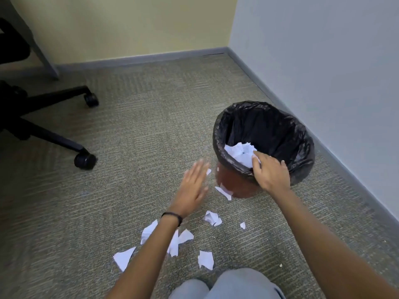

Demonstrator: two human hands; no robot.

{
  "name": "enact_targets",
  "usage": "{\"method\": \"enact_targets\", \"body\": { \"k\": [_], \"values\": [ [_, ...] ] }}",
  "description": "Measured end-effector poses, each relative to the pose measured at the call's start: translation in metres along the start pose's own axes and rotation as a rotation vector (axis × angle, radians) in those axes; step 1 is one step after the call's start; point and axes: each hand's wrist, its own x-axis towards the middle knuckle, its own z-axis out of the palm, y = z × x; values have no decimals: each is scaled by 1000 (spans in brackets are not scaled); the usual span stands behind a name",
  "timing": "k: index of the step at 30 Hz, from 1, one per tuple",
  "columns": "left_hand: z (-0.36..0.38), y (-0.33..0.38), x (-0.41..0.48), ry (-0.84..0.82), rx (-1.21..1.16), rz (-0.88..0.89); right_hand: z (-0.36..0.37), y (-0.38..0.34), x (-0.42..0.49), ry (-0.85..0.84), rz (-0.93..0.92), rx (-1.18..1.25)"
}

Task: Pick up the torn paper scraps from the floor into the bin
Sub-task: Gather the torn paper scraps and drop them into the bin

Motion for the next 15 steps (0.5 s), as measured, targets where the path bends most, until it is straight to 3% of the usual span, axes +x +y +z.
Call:
{"method": "enact_targets", "body": {
  "k": [6, 9, 12, 15],
  "values": [
    [42, -100, -155, -331, 141, -696, -3, -1, -7, 219, -79, 21],
    [52, -118, -203, -481, 129, -799, -1, 14, -9, 243, -318, -99],
    [58, -122, -216, -494, 138, -802, -7, 44, -2, 124, -569, -305],
    [57, -125, -214, -517, 130, -816, -17, 73, 4, 34, -570, -253]
  ]
}}
